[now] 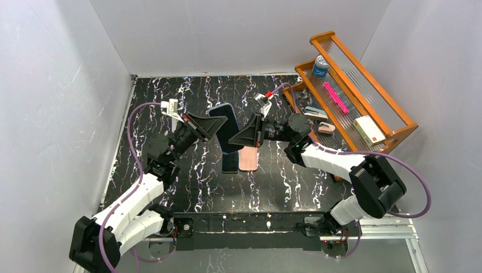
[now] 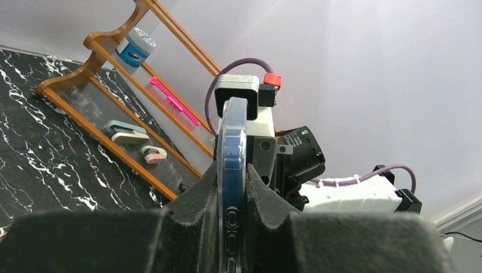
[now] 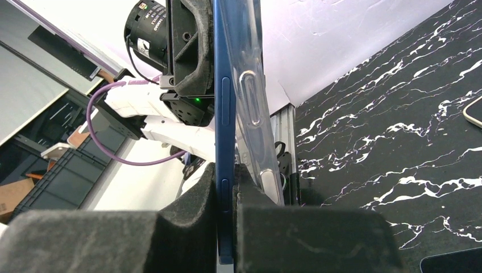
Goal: Take the phone out of the phone case
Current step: Remove the phone case from the phone.
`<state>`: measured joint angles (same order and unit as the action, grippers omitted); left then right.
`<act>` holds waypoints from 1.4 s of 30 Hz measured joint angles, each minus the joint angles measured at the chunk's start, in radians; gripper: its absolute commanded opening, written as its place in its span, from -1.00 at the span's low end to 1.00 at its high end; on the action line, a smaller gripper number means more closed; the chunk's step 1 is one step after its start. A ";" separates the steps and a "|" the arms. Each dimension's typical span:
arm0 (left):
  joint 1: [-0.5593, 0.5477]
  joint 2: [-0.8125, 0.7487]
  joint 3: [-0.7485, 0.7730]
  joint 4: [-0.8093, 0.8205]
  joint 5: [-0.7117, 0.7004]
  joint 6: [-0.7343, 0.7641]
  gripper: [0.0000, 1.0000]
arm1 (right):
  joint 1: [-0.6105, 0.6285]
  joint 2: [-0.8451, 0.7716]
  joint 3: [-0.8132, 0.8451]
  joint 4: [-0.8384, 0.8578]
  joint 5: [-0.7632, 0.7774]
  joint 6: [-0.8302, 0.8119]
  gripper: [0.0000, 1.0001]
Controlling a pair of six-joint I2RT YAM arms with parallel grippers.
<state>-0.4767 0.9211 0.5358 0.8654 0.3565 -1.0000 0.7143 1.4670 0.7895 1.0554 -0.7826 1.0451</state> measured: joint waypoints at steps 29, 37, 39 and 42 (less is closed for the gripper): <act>0.011 -0.174 0.021 -0.366 -0.076 0.282 0.08 | -0.036 -0.021 0.000 -0.009 0.008 -0.059 -0.97; 0.013 -0.198 0.021 -0.419 -0.087 0.375 -0.06 | -0.040 -0.029 0.000 -0.042 -0.002 -0.089 -0.97; 0.013 -0.203 0.021 -0.428 -0.087 0.388 -0.07 | -0.043 -0.031 0.001 -0.055 -0.002 -0.096 -0.97; 0.013 -0.212 0.021 -0.430 -0.087 0.404 -0.07 | -0.043 -0.034 0.002 -0.061 -0.003 -0.103 -0.97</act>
<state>-0.4637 0.7094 0.5564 0.4351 0.2695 -0.5964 0.6716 1.4334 0.7914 0.9947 -0.7856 0.9421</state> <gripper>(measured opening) 0.468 0.130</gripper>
